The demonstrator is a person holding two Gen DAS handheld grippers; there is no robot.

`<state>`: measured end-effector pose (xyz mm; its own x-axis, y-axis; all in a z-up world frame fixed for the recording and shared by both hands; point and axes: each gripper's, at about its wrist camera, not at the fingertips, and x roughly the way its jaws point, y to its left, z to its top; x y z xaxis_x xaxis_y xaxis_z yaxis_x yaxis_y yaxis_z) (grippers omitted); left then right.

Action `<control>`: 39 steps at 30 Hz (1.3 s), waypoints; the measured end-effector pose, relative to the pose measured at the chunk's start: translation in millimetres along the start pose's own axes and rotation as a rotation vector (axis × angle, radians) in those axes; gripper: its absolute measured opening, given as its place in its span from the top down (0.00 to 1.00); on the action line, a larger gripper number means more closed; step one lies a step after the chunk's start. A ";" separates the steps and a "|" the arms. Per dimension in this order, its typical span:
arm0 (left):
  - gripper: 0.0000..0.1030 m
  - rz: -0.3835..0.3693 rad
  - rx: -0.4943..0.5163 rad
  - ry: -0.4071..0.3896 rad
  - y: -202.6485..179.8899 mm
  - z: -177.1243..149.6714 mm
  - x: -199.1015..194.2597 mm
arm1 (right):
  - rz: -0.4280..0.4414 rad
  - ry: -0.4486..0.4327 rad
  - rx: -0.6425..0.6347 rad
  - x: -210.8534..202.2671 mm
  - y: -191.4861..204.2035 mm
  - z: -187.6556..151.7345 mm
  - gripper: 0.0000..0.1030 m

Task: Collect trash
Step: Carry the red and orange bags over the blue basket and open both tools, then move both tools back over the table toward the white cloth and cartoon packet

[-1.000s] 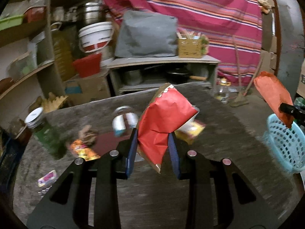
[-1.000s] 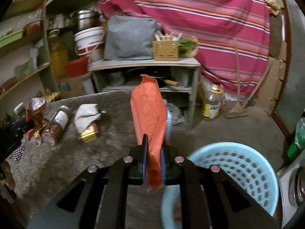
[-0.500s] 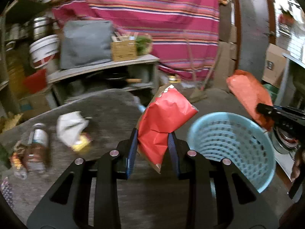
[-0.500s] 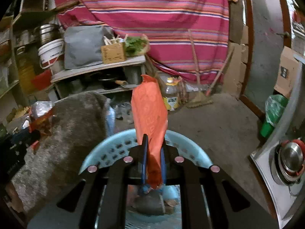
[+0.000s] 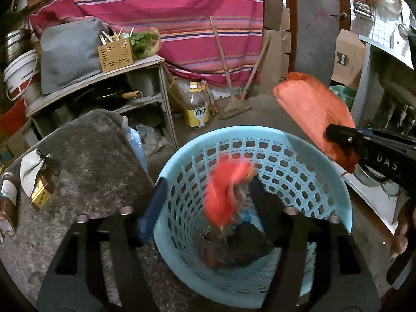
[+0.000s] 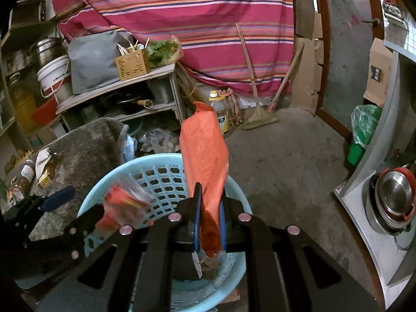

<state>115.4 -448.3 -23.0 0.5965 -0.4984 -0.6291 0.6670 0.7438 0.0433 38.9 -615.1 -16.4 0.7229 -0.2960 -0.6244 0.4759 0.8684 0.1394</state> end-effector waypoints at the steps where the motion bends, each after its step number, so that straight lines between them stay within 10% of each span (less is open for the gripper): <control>1: 0.29 0.005 -0.005 -0.002 1.6 -0.8 -1.4 | -0.001 0.003 -0.001 1.0 -0.2 0.0 0.88; 14: 0.06 0.183 -0.110 -0.048 76.2 -15.7 -44.8 | 0.013 0.094 -0.069 25.5 35.3 -11.6 0.86; 18: 0.05 0.233 -0.140 -0.054 104.3 -25.8 -64.2 | -0.029 0.122 -0.081 35.3 43.4 -17.6 0.24; 39: 0.05 0.465 -0.334 -0.091 298.6 -82.5 -157.4 | 0.194 -0.132 -0.104 -19.4 186.2 -10.0 0.11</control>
<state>183.9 -111.0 24.9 0.8388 -0.1110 -0.5330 0.1574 0.9866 0.0423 108.5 -443.6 14.0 0.8579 -0.1632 -0.4872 0.2727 0.9483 0.1625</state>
